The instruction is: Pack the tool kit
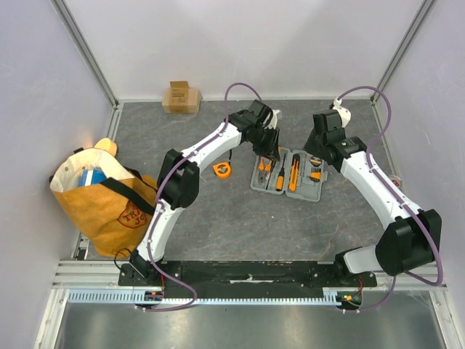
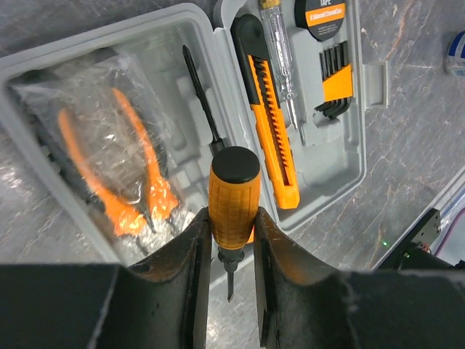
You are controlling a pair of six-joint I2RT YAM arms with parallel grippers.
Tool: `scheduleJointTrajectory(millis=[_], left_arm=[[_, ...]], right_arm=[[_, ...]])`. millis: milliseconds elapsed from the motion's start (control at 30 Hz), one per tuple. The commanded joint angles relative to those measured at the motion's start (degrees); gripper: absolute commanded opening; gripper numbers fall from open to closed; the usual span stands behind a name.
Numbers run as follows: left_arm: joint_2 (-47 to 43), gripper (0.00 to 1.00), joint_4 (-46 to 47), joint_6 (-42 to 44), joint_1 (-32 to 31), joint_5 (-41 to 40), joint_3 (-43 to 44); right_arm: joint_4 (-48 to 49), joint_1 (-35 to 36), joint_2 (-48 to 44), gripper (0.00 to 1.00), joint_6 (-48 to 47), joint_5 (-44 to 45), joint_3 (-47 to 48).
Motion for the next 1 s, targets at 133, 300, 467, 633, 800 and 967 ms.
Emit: scheduleJointTrajectory(millis=[133,300,467,633,800,967], left_arm=[[6.3,0.02,5.6,-4.1,-1.2,0.4,7.4],[8.5,0.02,6.3,-3.0,-1.3,-5.1,8.2],[9.7,0.11,6.7,-3.0,-1.5,-6.5,8.4],[9.6,0.23,5.9,-3.1,-1.8,-7.3,8.2],[9.4,0.33,5.1,-5.0,-2.0,-8.4,7.8],[9.1,0.43,5.0,-5.2,-2.0,-9.1,8.4]], right_arm=[[-1.4,-0.2,-1.9,0.36,0.2,0.5,-1.0],[-1.5,-0.2,-2.0,0.35,0.4,0.3,-1.4],[-1.5,-0.1,-1.8,0.35,0.5,0.0,-1.7],[-1.6,-0.2,-1.6,0.35,0.8,-0.1,-1.6],[-1.4,-0.2,-1.0,0.35,1.0,-0.2,-1.5],[-1.6,-0.2,-1.2,0.35,1.1,-0.4,-1.6]])
